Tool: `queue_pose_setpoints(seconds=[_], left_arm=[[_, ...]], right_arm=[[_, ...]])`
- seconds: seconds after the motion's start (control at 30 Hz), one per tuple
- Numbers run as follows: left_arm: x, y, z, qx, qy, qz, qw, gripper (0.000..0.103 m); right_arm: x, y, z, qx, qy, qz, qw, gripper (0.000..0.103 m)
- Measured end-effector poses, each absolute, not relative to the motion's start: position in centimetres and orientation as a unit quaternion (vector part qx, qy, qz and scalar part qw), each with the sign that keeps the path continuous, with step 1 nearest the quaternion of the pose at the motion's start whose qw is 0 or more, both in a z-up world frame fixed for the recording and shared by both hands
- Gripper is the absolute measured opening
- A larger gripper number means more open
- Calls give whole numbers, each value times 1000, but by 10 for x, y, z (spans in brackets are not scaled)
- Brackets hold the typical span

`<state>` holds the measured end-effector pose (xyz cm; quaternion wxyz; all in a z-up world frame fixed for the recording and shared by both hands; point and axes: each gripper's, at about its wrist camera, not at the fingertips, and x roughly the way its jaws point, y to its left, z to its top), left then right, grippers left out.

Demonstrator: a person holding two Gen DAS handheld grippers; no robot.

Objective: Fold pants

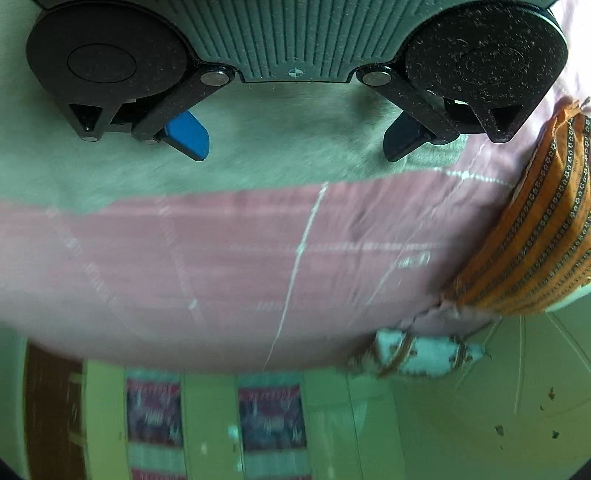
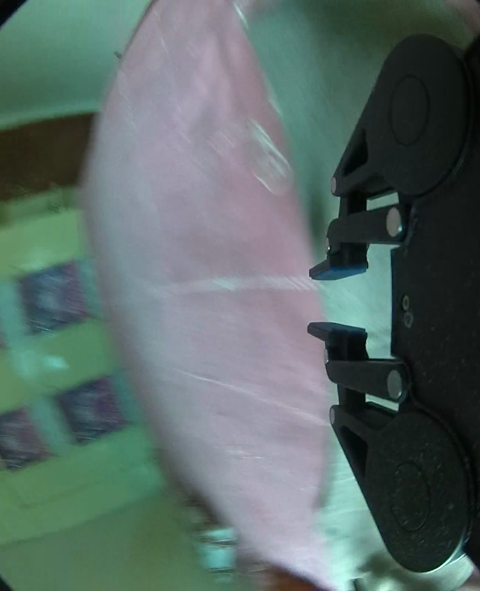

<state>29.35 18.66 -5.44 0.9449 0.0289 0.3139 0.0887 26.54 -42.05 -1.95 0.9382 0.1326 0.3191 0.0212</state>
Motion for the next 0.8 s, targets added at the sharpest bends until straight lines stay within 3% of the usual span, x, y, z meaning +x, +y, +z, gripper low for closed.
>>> queue_pose_setpoints(seconds=[0.1,0.2,0.27,0.3,0.33,0.57,0.8], left_arm=[[285,166,-50,7,313,55,948,100],[283,142,-68,30,340,37,939,100],[282,136,-82,23,376,45,925,100],[273,134,-81,13,364,40,931,100],[265,132,-81,7,353,36,935,100],[219,131,-85,-23,355,53,933,100],[207,127,-90,-8,373,44,927,100]], right_arm=[[250,-475,-15,140,309,-28,940,19],[251,-519,-36,147,349,-80,922,19],[243,-550,-48,199,376,-103,899,7],[232,-556,-41,227,352,-96,903,18],[214,-563,-33,247,319,-91,910,22],[139,-595,-45,349,295,-97,884,22],[141,-605,-76,423,302,-100,848,24]])
